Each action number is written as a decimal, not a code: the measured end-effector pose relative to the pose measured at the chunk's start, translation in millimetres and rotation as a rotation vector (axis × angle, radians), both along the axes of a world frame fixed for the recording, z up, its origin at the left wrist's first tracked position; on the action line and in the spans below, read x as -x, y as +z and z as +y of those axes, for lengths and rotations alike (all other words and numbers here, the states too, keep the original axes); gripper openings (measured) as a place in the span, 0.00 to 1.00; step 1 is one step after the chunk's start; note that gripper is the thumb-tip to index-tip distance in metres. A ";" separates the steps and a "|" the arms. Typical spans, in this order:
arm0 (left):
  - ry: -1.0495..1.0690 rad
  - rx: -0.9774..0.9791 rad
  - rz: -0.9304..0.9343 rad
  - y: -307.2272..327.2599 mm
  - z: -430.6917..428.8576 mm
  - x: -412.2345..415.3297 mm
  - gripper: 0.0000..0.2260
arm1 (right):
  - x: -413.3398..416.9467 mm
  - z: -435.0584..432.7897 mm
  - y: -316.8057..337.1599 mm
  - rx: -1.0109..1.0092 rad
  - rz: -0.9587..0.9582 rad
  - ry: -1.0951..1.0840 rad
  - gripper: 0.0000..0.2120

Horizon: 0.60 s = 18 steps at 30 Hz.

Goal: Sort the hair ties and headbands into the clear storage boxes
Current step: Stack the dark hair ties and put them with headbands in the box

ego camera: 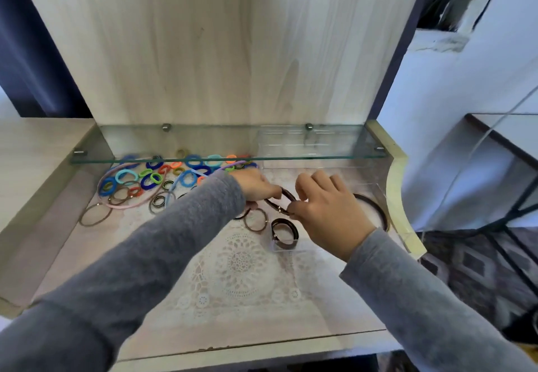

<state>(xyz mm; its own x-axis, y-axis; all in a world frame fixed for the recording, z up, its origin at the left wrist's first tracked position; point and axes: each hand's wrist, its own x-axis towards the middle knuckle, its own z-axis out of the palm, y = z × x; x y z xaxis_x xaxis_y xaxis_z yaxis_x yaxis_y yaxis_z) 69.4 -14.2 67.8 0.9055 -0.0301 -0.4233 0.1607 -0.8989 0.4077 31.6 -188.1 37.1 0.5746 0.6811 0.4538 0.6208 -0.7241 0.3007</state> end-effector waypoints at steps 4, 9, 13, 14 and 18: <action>0.048 0.114 0.060 -7.0 -26.6 -18.8 0.14 | 1.1 -17.7 -5.6 0.057 0.062 -0.074 0.01; -0.049 0.056 0.084 -22.0 -47.5 -27.6 0.15 | 8.8 -36.5 -10.4 0.030 0.193 -0.088 0.13; -0.102 0.000 0.027 -28.6 -60.8 -31.1 0.10 | 6.8 -45.5 -15.7 0.000 0.293 -0.122 0.15; -0.108 -0.012 0.008 -29.0 -63.0 -31.2 0.09 | 5.8 -46.4 -17.8 -0.002 0.320 -0.128 0.15; -0.114 -0.040 -0.043 -33.5 -67.6 -31.5 0.12 | 4.3 -47.1 -25.6 0.006 0.385 -0.158 0.17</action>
<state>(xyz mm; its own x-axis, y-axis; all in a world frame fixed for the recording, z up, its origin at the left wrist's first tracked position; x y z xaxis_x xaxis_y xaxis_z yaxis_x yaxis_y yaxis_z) 100.8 -81.8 34.3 0.9146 -0.1179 -0.3869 0.0394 -0.9260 0.3754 27.3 -235.1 11.5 0.7992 0.5730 0.1814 0.5703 -0.8183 0.0723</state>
